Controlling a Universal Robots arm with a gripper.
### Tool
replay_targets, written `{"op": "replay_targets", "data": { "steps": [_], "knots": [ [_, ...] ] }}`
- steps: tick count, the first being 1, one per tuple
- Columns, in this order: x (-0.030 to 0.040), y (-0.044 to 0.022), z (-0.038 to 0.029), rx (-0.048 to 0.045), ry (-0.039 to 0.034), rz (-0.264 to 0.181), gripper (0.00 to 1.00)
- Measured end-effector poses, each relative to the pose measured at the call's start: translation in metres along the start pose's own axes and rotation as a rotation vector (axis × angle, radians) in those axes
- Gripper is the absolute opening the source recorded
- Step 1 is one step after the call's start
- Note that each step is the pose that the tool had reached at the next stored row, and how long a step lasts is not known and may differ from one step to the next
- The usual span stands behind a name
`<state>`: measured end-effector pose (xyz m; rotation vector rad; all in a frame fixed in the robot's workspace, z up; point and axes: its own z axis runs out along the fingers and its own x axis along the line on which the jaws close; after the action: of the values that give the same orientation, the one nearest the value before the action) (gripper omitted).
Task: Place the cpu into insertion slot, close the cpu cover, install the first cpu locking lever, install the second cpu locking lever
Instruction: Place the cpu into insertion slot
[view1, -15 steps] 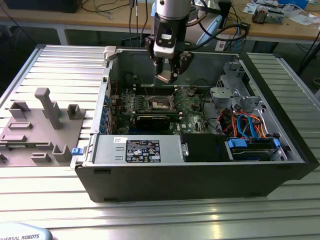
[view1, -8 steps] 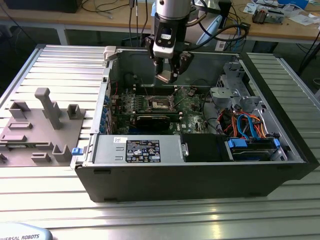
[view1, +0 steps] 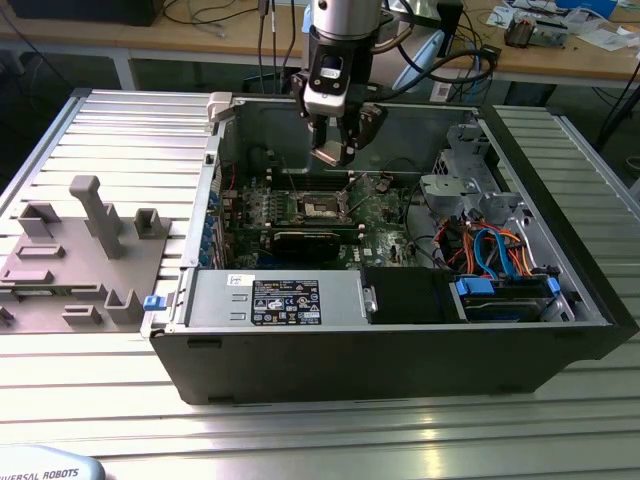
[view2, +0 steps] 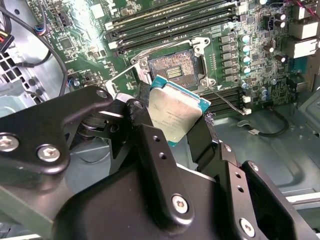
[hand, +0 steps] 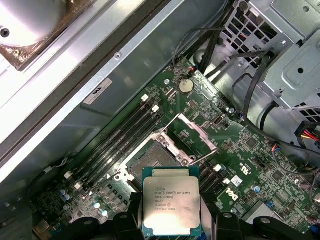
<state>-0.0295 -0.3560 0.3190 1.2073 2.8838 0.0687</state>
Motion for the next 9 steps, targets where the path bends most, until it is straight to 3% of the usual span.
{"op": "replay_targets", "data": {
  "steps": [9],
  "knots": [
    [0.0000, 0.0000, 0.0001, 0.0000, -0.0012, 0.025, 0.54]
  ]
}}
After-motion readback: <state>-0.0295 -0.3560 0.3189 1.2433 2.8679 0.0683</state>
